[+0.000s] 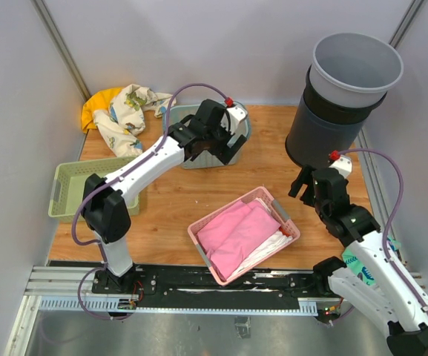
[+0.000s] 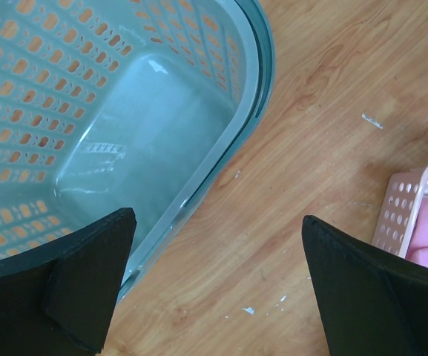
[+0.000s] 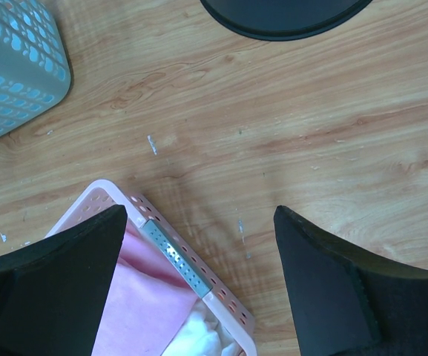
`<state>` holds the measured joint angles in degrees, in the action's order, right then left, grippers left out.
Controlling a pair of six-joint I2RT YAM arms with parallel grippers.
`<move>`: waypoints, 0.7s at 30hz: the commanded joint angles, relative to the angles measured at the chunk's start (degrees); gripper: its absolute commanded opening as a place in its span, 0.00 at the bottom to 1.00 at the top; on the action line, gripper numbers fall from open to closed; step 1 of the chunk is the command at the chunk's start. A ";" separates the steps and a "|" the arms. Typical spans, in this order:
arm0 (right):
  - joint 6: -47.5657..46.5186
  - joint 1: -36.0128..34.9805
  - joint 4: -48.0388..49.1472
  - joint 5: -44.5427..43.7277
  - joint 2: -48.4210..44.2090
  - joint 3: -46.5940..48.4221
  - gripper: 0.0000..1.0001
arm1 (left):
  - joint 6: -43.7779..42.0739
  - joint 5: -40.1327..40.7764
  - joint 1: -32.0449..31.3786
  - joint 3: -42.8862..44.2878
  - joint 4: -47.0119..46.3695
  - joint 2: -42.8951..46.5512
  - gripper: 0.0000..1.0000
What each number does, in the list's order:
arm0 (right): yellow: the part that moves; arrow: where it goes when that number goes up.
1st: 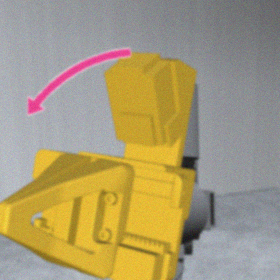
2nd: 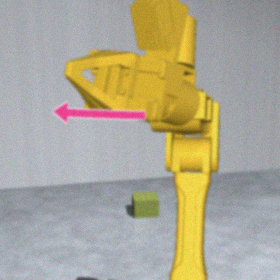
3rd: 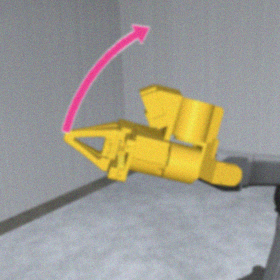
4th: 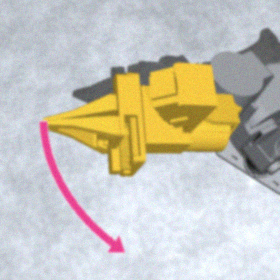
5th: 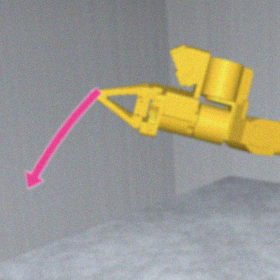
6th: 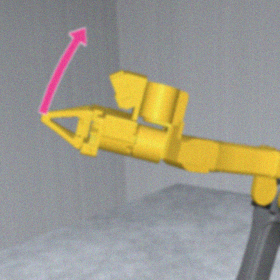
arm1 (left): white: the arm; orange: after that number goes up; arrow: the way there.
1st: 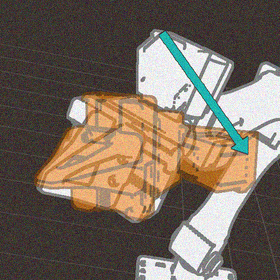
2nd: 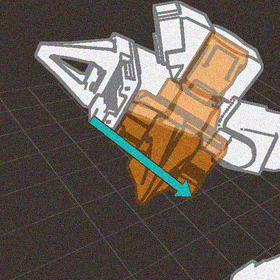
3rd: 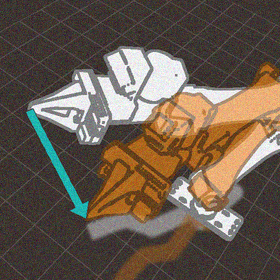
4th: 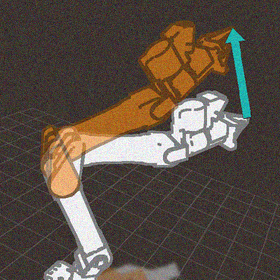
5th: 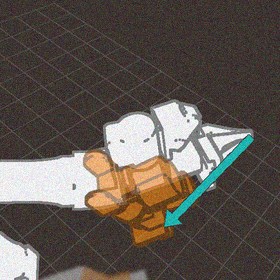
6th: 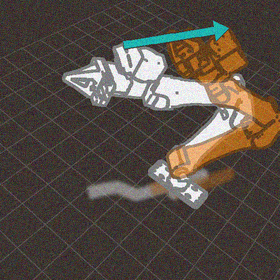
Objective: Turn the large container upside down
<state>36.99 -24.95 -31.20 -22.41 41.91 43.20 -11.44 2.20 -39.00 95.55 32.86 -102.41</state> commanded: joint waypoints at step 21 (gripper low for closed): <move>1.57 0.78 -0.01 2.29 2.19 -0.76 0.81 | 5.06 -12.53 1.97 -0.34 0.24 -5.69 0.39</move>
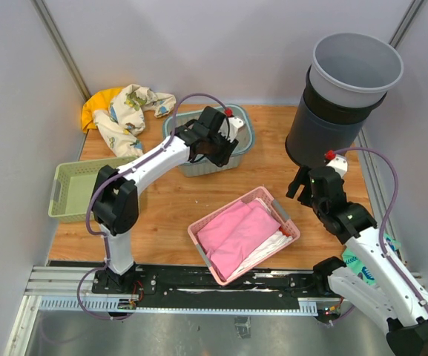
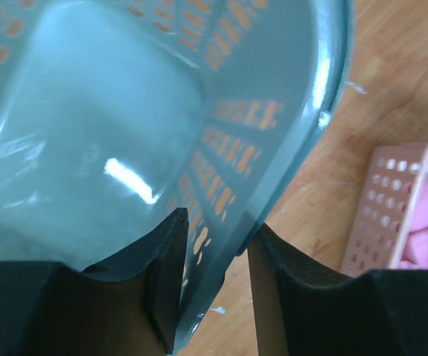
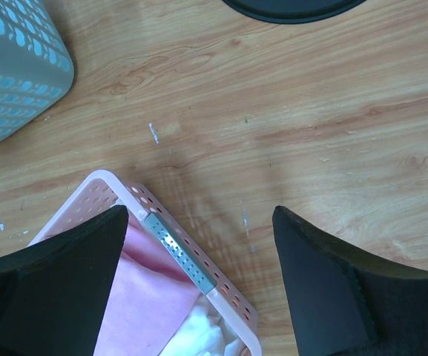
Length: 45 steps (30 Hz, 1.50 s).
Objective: Turn the large container upside down
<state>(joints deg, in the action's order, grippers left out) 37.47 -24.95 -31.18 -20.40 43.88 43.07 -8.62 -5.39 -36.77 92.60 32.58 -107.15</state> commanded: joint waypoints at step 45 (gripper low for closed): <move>-0.11 0.78 -1.08 1.87 -2.57 0.57 0.77 | 41.50 -29.09 17.34 0.33 -23.73 -0.70 0.97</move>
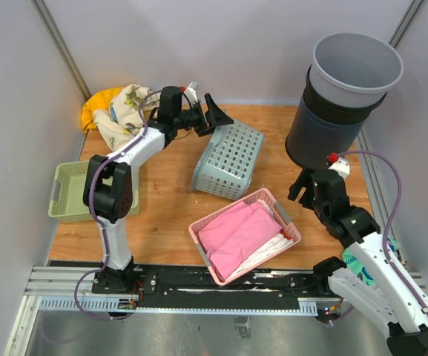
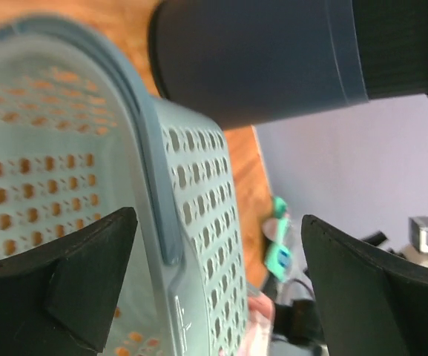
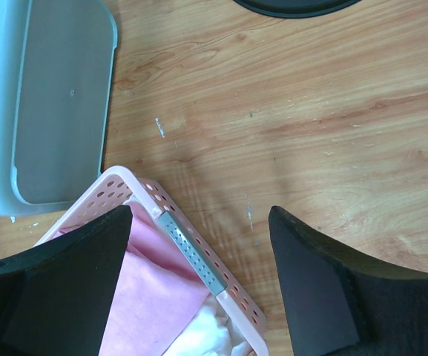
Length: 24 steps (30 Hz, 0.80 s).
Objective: Turn the large container upside down
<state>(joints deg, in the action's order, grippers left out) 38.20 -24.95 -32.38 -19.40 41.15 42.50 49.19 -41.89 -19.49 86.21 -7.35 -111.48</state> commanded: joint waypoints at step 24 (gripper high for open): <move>1.97 0.78 2.88 0.83 2.73 -0.29 0.77 | -44.39 68.10 -19.89 19.74 44.18 5.61 0.94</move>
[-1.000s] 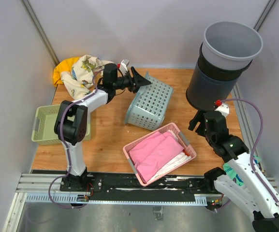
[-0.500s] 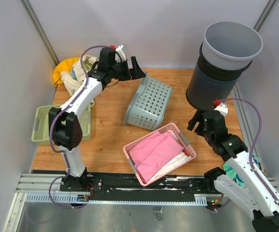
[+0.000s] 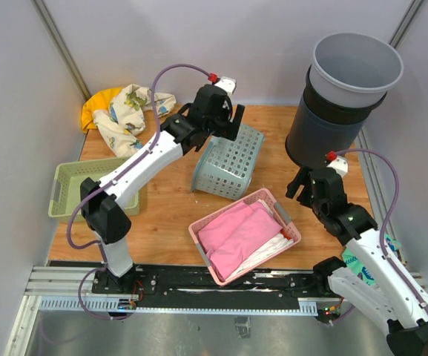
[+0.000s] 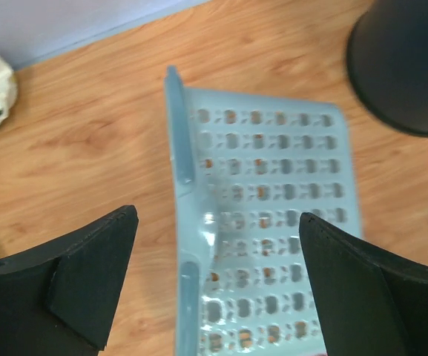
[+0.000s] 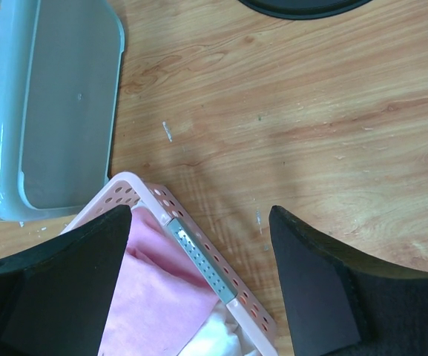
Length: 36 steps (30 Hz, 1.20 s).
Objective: Turn the large container upside down
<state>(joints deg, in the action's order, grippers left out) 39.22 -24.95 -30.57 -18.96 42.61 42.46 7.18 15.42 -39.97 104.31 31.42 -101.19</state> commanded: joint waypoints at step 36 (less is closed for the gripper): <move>0.42 0.77 1.49 1.20 2.40 -0.44 0.76 | 10.69 -20.57 13.07 -3.64 -2.29 -2.95 0.17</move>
<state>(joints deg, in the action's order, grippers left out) 39.22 -24.95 -29.36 -17.37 45.89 42.46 11.07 10.02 -33.01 104.73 35.03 -108.86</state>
